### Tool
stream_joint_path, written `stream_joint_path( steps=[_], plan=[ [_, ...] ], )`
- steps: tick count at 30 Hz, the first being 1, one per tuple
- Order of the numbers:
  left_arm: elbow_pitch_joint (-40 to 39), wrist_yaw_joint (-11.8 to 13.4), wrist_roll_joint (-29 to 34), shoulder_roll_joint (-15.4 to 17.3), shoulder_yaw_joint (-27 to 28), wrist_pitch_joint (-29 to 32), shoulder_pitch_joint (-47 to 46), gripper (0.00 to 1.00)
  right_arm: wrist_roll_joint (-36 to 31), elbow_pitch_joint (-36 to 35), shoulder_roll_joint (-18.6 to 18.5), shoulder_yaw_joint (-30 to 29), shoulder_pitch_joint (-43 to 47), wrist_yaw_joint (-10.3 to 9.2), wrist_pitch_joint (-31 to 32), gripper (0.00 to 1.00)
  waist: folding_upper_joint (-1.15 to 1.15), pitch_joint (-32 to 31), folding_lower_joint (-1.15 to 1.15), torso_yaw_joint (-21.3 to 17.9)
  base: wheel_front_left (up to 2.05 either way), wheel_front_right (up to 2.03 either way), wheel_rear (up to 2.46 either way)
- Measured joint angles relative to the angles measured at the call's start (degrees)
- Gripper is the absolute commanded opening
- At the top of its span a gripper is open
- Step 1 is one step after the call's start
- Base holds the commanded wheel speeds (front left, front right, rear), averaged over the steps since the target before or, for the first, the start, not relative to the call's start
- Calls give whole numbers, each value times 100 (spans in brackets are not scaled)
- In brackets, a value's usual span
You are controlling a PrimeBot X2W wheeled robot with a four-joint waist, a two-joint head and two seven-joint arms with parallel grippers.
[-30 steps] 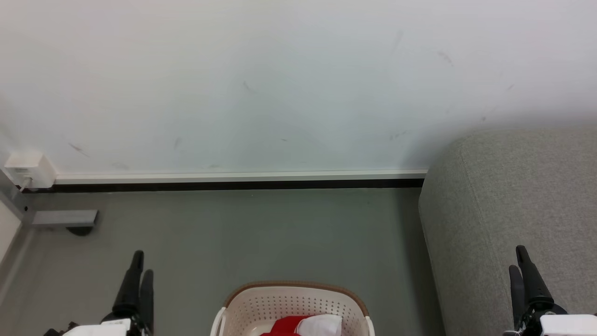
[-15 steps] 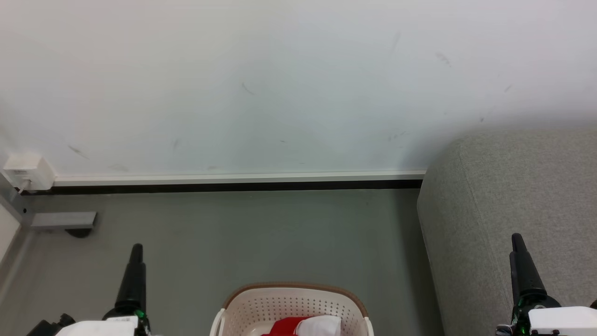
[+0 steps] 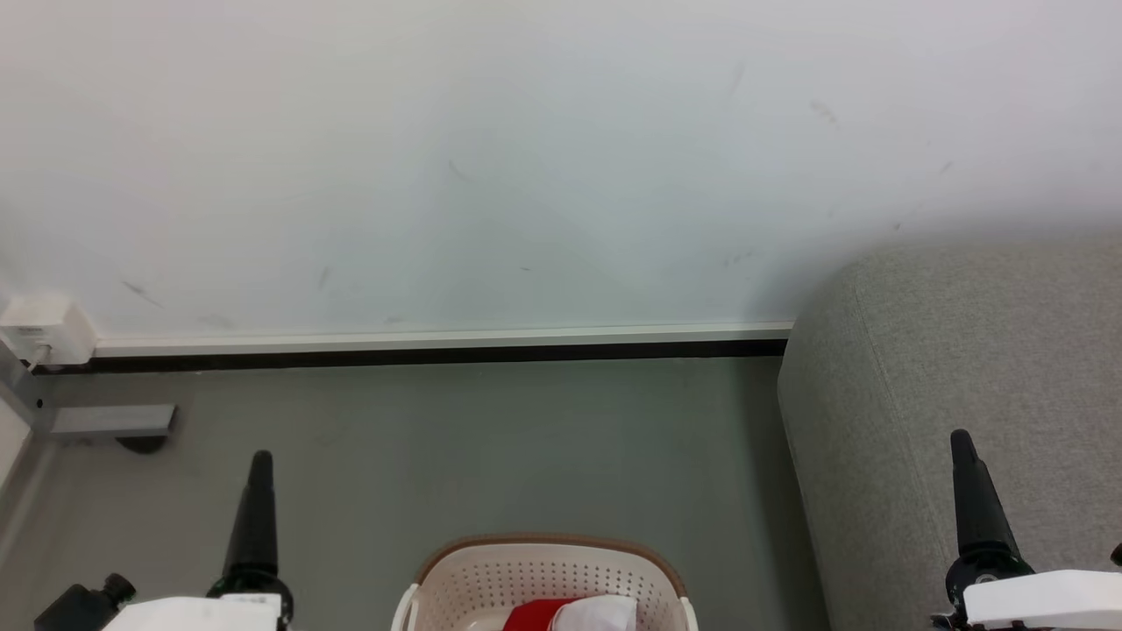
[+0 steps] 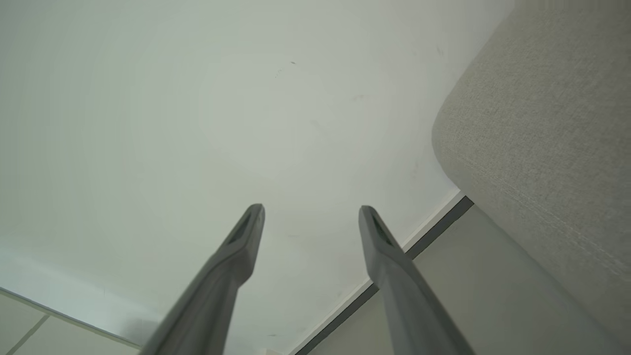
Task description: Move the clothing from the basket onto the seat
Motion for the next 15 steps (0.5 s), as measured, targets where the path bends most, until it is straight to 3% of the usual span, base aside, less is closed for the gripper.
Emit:
stream_joint_path(
  steps=[8, 15],
  plan=[
    [-54, 5, 1072, 2, -35, -115, 65, 100, -1058, 38, -22, 76, -33, 0, -151, 100, 0, -22, 0, -23, 0, 0, 0],
    [-160, 234, 1948, 4, -85, -244, 125, 100, -2052, 144, -23, 134, -59, 0, -268, 100, 0, -39, 0, -27, 0, 0, 0]
  ],
)
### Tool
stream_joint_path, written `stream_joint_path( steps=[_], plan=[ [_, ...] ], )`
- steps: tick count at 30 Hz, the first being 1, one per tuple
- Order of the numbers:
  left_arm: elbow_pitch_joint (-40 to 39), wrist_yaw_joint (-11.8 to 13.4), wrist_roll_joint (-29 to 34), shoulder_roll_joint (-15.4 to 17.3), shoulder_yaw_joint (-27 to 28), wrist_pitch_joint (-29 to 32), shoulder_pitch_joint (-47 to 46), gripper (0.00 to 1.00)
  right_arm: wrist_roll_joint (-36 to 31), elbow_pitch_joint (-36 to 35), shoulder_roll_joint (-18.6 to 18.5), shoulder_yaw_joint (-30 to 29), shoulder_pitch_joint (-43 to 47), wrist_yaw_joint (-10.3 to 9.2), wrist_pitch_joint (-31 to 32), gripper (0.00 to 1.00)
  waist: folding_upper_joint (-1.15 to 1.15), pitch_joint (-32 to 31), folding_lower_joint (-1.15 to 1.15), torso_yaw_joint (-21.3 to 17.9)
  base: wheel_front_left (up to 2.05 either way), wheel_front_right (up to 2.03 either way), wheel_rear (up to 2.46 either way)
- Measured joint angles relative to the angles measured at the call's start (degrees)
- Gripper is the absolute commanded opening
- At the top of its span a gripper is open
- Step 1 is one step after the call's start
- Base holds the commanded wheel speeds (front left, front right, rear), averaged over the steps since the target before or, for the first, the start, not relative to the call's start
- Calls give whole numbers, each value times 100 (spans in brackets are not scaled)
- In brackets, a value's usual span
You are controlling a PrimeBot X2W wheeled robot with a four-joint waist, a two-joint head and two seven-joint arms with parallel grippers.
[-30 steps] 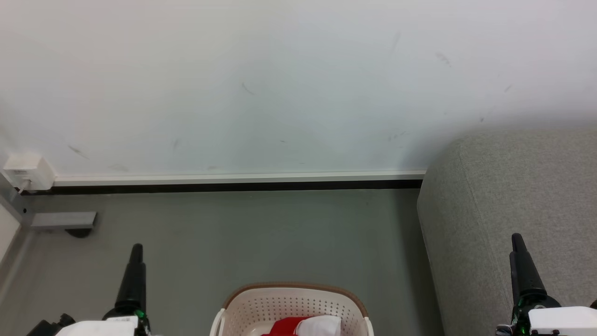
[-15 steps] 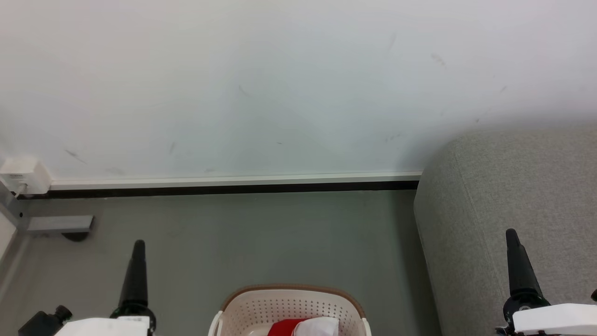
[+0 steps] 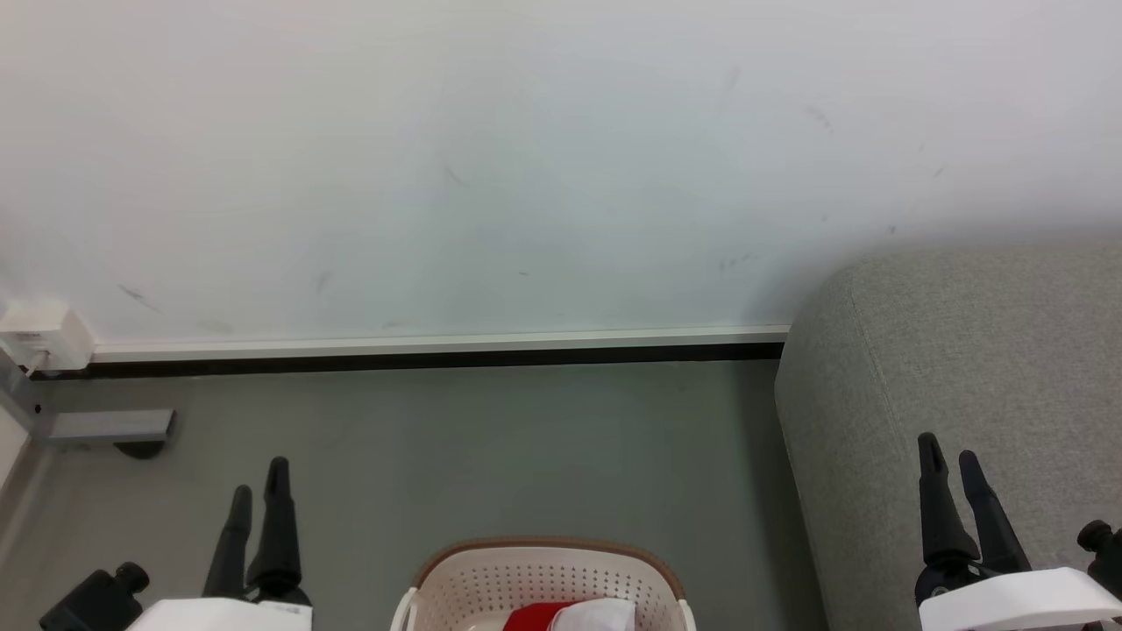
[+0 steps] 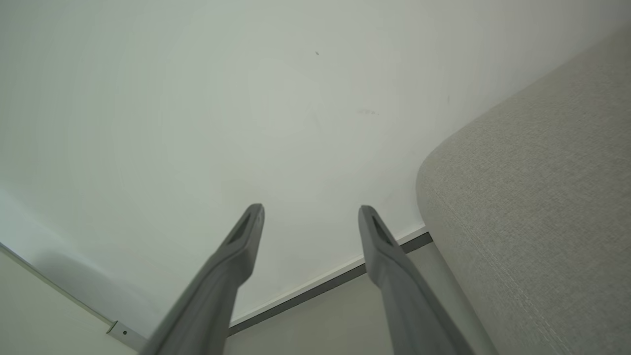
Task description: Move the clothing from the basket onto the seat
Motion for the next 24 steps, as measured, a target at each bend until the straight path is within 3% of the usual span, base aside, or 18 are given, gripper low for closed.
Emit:
stream_joint_path(
  steps=[13, 24],
  plan=[
    [-38, 244, 1764, 8, -252, -210, 66, 100, -1483, 71, 0, 52, -43, 0, -191, 100, 0, -28, 0, -12, 0, 0, 0],
    [-26, 377, 2480, 13, -326, -360, 99, 100, -2182, 188, 5, 154, -49, 0, -353, 100, 0, -84, 0, -30, 0, 0, 0]
  ],
)
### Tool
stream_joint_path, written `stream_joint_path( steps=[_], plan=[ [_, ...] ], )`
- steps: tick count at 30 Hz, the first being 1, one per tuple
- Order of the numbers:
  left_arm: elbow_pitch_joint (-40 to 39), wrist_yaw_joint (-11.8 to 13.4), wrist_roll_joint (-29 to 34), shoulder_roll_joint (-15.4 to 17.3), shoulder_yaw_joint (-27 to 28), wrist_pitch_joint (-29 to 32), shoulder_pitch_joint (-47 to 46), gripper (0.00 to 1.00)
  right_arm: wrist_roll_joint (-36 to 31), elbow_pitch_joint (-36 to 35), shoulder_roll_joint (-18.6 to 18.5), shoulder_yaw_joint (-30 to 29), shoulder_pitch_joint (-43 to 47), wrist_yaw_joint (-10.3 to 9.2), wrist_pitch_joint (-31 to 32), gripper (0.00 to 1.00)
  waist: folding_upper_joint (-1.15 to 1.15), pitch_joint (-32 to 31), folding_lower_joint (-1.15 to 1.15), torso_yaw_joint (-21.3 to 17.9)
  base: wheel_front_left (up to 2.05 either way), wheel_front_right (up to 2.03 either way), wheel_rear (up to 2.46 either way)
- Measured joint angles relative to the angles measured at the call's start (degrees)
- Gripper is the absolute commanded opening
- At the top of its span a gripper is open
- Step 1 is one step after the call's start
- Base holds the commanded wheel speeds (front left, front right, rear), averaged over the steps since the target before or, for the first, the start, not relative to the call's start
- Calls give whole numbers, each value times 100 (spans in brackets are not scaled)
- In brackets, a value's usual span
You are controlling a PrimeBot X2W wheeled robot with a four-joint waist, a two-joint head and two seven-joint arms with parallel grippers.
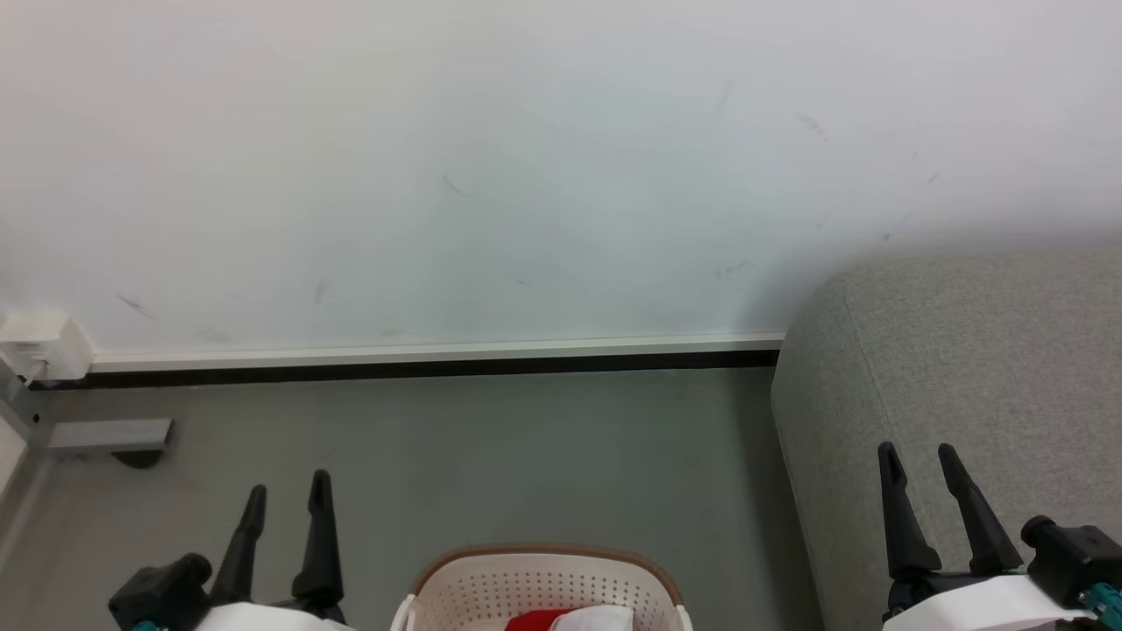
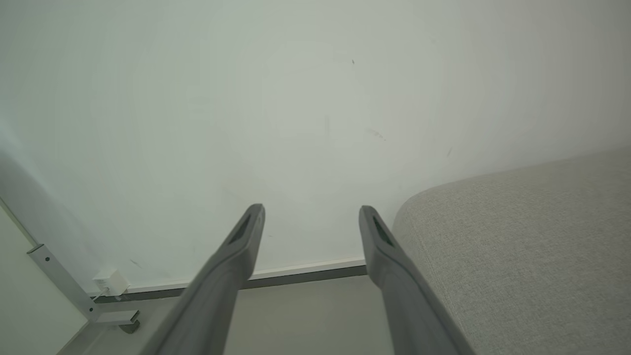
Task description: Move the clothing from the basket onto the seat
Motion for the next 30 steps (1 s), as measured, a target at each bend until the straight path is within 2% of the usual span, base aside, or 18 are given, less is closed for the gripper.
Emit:
stream_joint_path(
  steps=[30],
  plan=[
    [-56, 103, 1455, 29, -98, -355, 47, 100, -1235, 45, 8, 170, -107, 8, -354, 100, 0, -48, 0, -46, 0, 0, 0]
  ],
)
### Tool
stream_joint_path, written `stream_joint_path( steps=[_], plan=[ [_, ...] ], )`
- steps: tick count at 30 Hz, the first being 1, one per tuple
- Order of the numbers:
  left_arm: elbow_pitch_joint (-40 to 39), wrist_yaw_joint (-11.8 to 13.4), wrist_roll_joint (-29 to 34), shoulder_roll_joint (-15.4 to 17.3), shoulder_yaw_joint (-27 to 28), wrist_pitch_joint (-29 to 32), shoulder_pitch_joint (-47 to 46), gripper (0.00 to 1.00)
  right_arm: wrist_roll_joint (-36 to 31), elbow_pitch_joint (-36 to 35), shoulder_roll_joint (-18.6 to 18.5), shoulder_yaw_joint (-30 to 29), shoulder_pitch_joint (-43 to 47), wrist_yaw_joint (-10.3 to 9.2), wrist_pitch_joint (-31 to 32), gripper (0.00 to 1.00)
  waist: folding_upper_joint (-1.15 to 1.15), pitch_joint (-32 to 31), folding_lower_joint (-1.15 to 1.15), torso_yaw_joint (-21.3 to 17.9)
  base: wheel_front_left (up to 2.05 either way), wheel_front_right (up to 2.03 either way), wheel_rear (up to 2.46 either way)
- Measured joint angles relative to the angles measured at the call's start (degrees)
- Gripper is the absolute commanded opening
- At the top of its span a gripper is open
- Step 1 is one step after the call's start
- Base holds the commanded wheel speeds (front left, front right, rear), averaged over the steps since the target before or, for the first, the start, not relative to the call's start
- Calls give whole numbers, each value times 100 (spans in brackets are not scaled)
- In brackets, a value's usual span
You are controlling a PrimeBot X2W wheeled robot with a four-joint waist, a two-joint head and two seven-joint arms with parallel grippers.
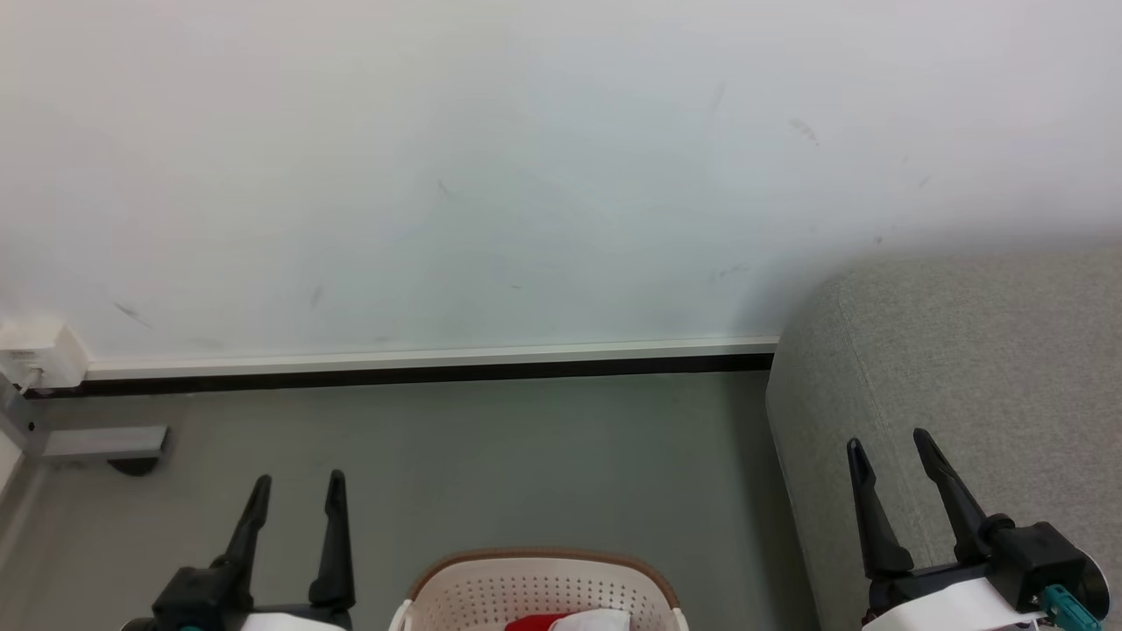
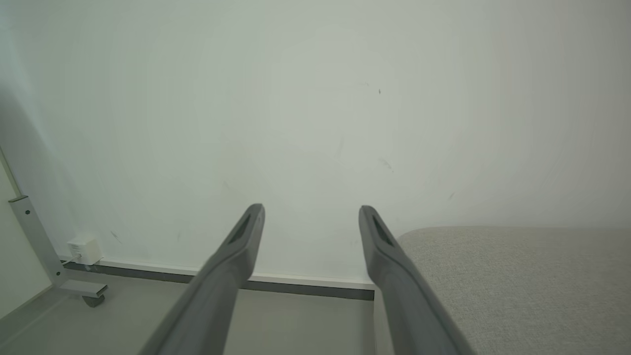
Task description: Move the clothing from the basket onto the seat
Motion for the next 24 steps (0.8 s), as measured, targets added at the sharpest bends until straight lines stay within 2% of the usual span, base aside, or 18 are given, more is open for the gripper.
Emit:
stream_joint_path(
  steps=[13, 24],
  plan=[
    [-51, 31, 539, 4, -21, -142, 13, 100, -422, 2, 3, 53, -19, 1, -134, 100, 0, -29, 0, -15, 0, 0, 0],
    [-33, 19, 548, 3, -4, -144, 36, 100, -411, 19, 5, 73, -26, 2, -135, 100, 0, -43, 0, -15, 0, 0, 0]
  ],
)
